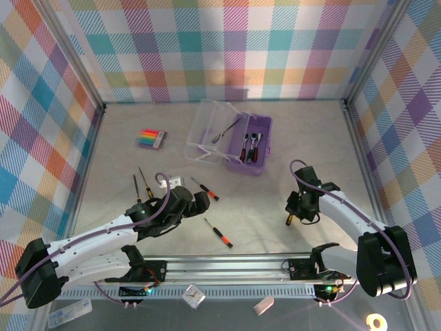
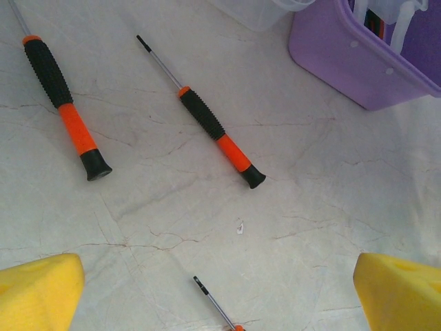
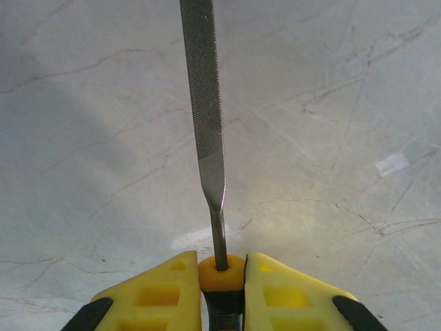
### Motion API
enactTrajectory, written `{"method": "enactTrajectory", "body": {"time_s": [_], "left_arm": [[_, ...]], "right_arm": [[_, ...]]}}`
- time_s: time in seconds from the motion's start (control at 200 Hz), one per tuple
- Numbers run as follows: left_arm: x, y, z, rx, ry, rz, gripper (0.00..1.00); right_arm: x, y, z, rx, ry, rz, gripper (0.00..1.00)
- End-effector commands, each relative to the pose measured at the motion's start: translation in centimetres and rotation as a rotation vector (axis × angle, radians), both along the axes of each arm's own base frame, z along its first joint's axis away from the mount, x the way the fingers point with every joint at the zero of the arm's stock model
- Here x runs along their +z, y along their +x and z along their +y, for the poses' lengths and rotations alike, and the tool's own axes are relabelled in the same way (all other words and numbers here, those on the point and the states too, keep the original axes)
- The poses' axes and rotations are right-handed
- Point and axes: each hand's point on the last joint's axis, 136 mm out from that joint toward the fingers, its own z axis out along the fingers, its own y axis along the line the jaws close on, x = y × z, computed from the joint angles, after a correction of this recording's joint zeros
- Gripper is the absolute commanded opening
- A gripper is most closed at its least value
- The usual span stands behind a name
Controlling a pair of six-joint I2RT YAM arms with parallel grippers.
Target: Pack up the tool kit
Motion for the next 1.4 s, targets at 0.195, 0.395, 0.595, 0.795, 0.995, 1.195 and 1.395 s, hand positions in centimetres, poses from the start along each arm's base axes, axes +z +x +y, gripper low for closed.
{"method": "enactTrajectory", "body": {"time_s": [0.195,0.395,0.595,0.795,0.995,1.195,1.395], "left_arm": [[1.8,0.1,3.2,0.097,0.060,-0.068,1.00],[2.3,-0.3,5.2,0.156,0.058,-0.098,1.00],[2.0,-0.8,6.2,0.181,0.052,-0.100,1.00],[1.9,-1.0,6.5,0.187,0.055,-0.092,1.00],[2.3,-1.1,6.9,0.192,0.063,-0.101,1.00],[2.7,-1.1,7.1,0.194,0.071,-0.109,1.00],[2.8,-1.0,7.1,0.194,0.075,-0.115,1.00]], "right_arm": [[3.9,4.2,2.4,0.079,0.046,-0.110,0.17],[7.1,9.4,5.9,0.159,0.075,-0.181,0.17],[10.8,15.3,11.9,0.225,0.145,-0.264,0.16],[12.5,21.1,16.8,0.251,0.182,-0.308,0.15],[11.6,25.8,19.6,0.234,0.215,-0.287,0.15],[10.5,28.0,20.7,0.209,0.218,-0.277,0.15],[9.2,28.7,21.6,0.214,0.236,-0.237,0.17]]}}
